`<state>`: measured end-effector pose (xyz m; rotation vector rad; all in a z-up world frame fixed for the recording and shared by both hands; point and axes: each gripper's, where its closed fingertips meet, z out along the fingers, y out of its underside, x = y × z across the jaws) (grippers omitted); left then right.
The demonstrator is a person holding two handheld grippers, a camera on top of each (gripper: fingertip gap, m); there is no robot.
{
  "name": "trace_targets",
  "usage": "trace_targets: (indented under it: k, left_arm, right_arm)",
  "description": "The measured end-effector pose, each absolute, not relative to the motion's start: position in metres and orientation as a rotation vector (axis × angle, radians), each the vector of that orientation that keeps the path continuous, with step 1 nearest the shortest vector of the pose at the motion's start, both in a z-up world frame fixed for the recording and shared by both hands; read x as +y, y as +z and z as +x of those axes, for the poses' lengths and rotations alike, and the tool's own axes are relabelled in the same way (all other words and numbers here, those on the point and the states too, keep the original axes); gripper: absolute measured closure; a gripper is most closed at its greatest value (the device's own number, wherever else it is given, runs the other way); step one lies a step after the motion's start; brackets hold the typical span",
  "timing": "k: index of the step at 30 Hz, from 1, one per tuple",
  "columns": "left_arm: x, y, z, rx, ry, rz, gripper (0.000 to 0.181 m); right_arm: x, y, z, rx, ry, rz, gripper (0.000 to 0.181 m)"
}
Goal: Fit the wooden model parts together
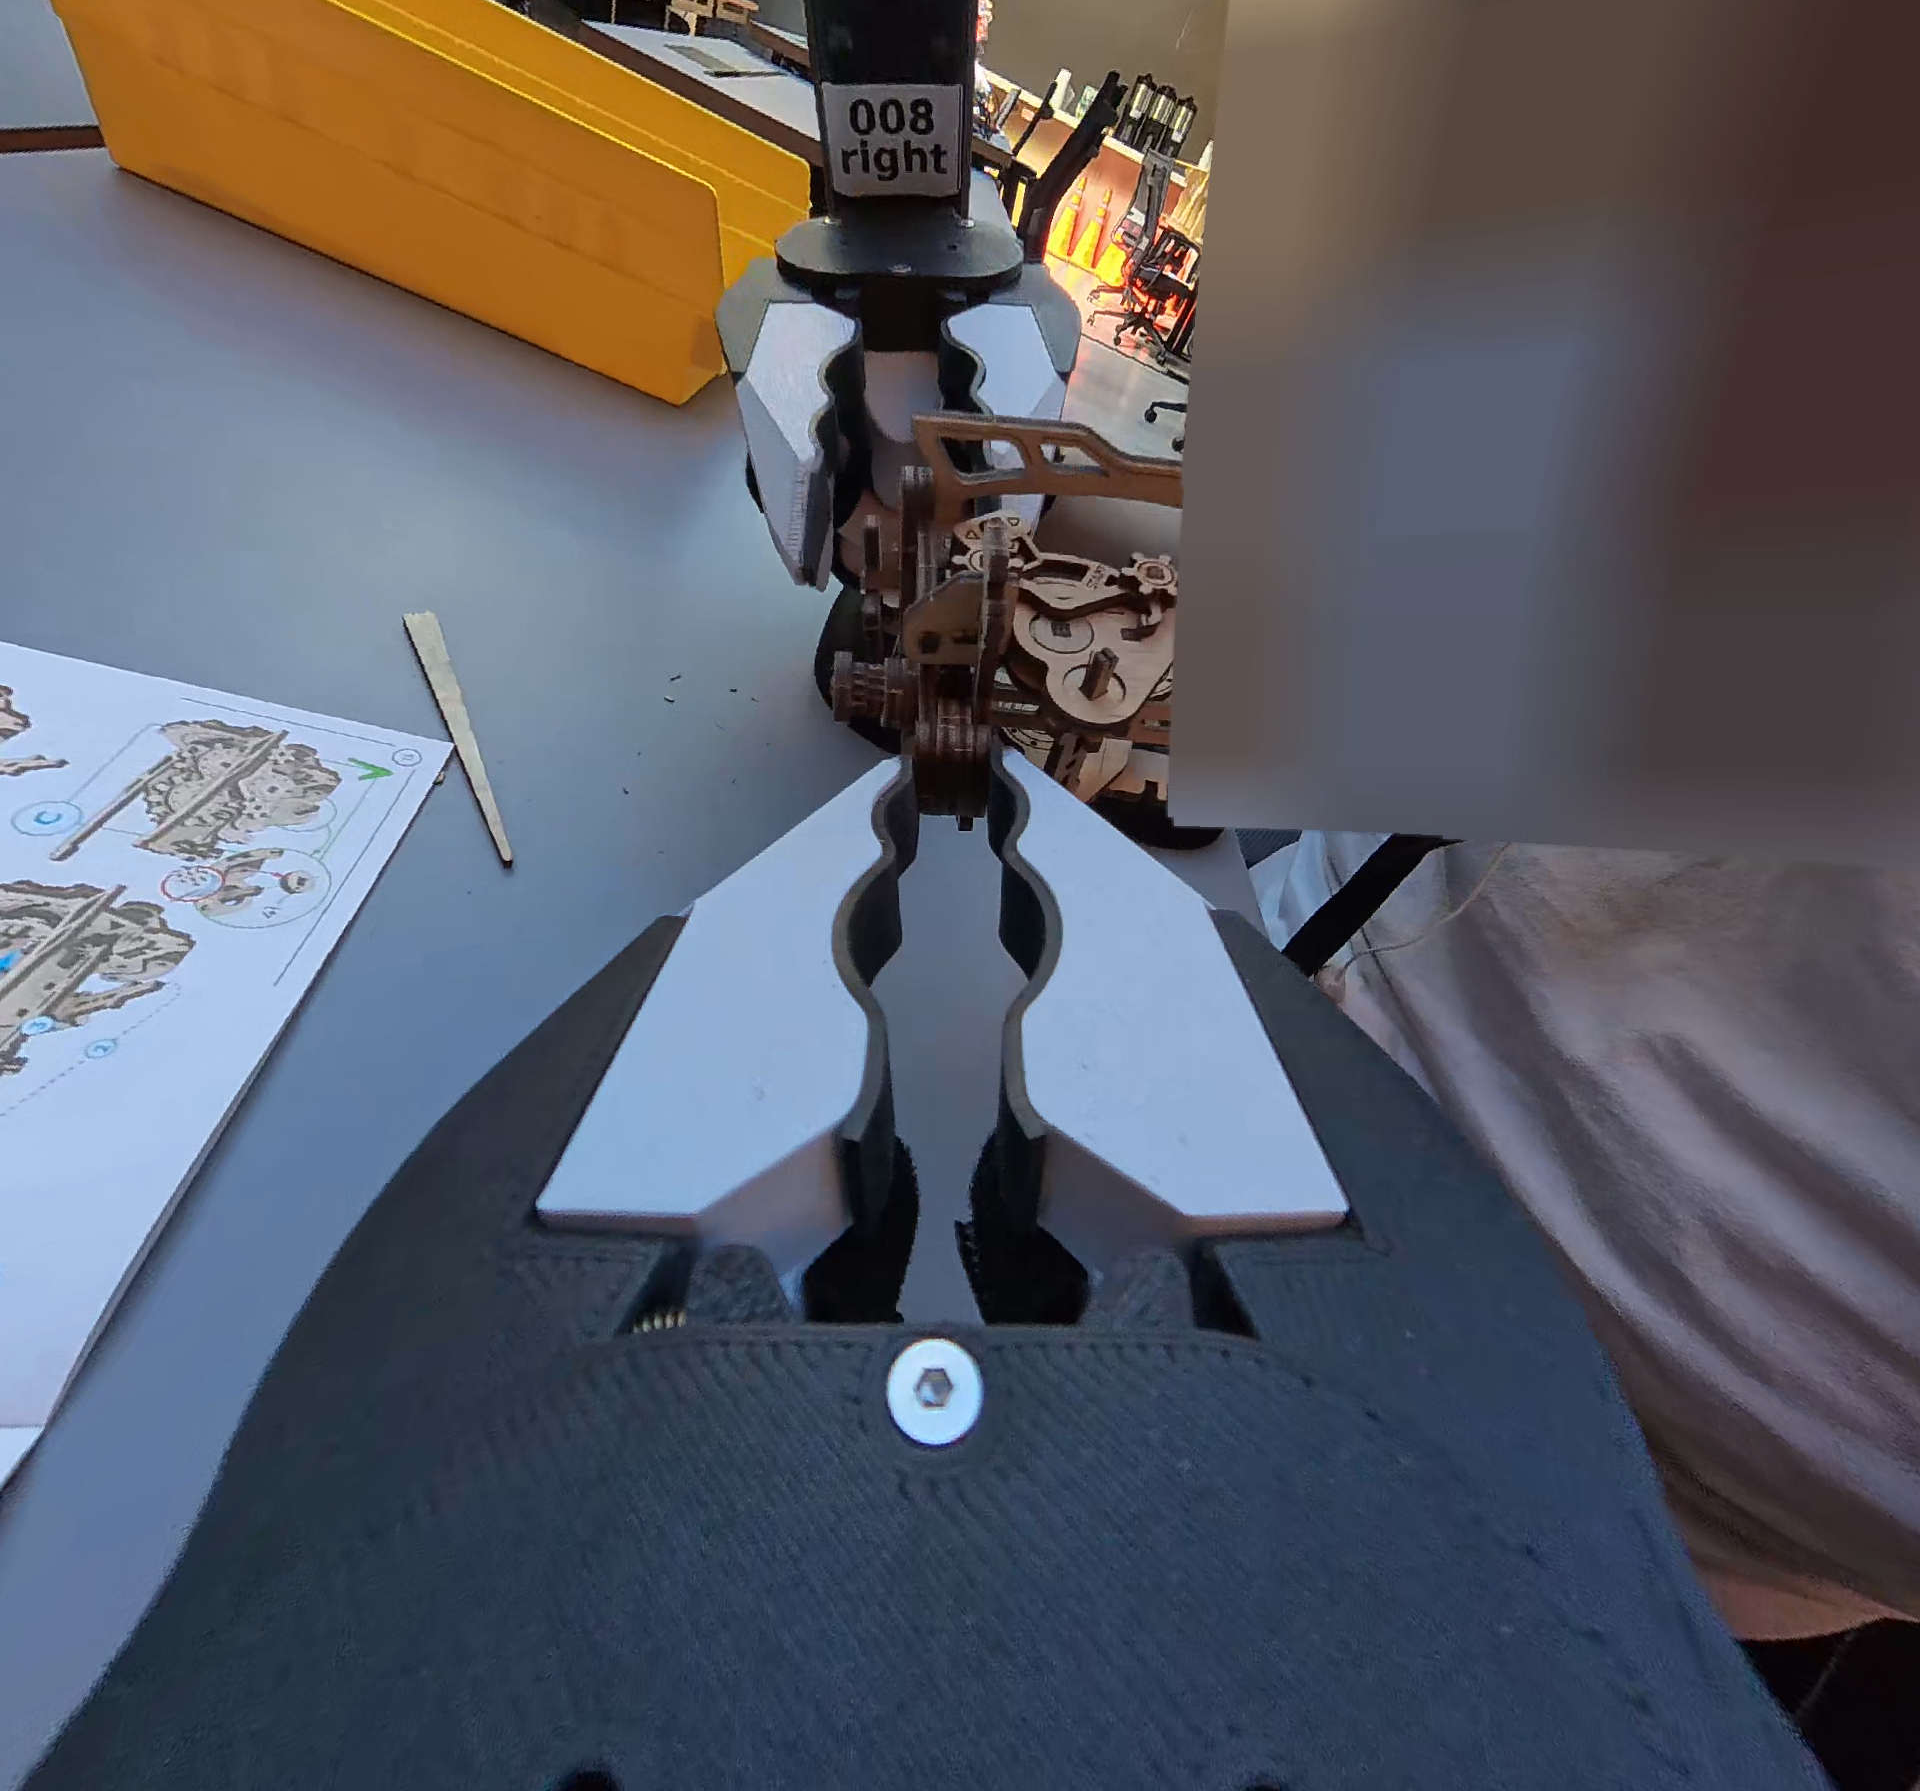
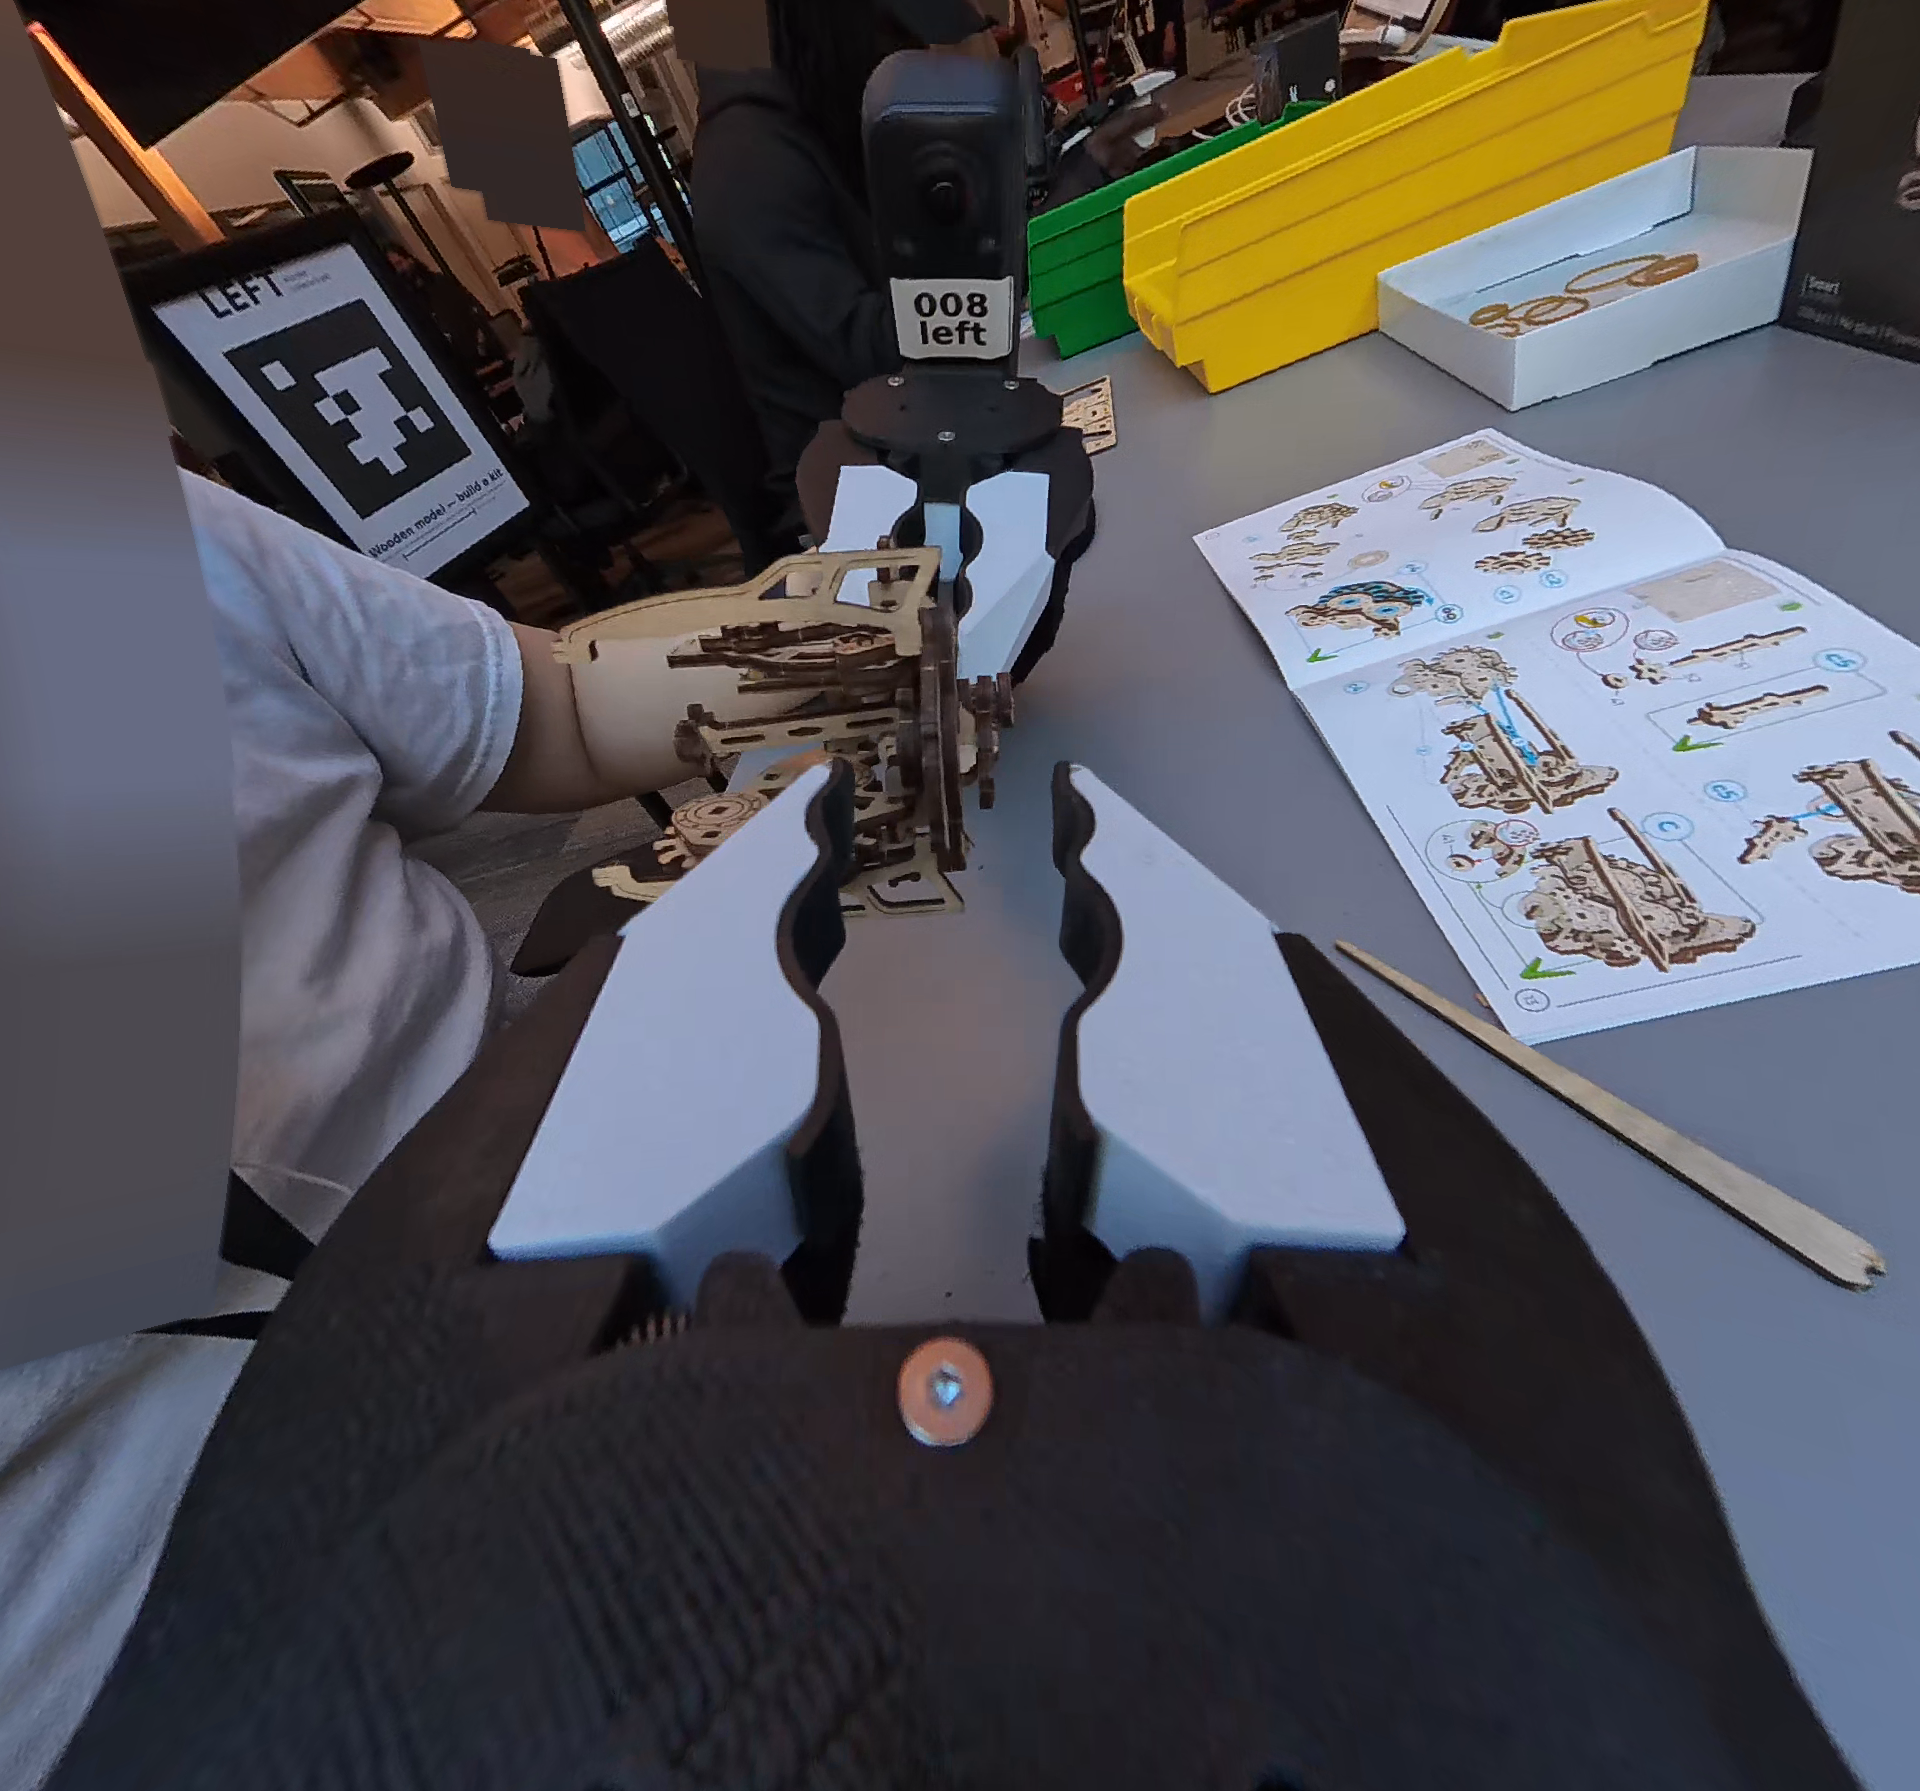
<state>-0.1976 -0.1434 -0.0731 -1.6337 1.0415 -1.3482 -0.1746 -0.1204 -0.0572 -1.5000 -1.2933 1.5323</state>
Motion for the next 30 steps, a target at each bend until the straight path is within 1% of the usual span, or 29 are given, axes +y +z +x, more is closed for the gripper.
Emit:
trace_targets:
  k: [7,8,10,12,13,16,18,22,26,29,30]
  left_arm:
    - [-0.144,-0.073,-0.191,1.043,-1.369,-1.67,0.17]
    - [-0.144,-0.074,-0.19,1.044,-1.368,-1.68,0.17]
    - [-0.142,-0.075,-0.19,1.033,-1.365,-1.698,0.17]
    - [-0.141,-0.073,-0.19,1.005,-1.41,-1.695,0.17]
    - [-0.142,-0.071,-0.19,0.99,-1.45,-1.692,0.167]
    - [-0.137,-0.065,-0.192,0.905,-1.544,-1.684,0.151]
    - [-0.133,-0.064,-0.194,0.876,-1.553,-1.669,0.151]
    - [-0.131,-0.062,-0.195,0.869,-1.513,-1.656,0.145]
    - [-0.133,-0.058,-0.187,0.872,-1.532,-1.641,0.146]
    - [-0.135,-0.058,-0.181,0.881,-1.536,-1.65,0.147]
    - [-0.135,-0.059,-0.181,0.878,-1.54,-1.652,0.15]
  right_arm:
    - [-0.121,-0.063,-0.182,-1.289,1.508,-1.547,0.145]
    - [-0.121,-0.064,-0.183,-1.291,1.504,-1.553,0.146]
    - [-0.125,-0.065,-0.183,-1.316,1.518,-1.558,0.158]
    - [-0.124,-0.063,-0.183,-1.295,1.519,-1.566,0.158]
    - [-0.124,-0.062,-0.183,-1.28,1.538,-1.578,0.158]
    - [-0.125,-0.059,-0.183,-1.225,1.625,-1.601,0.158]
    - [-0.123,-0.058,-0.181,-1.195,1.656,-1.604,0.158]
    - [-0.117,-0.054,-0.176,-1.133,1.722,-1.577,0.158]
    - [-0.115,-0.047,-0.172,-1.091,1.79,-1.527,0.158]
    - [-0.113,-0.05,-0.172,-1.109,1.735,-1.514,0.158]
    - [-0.113,-0.05,-0.172,-1.113,1.721,-1.507,0.158]
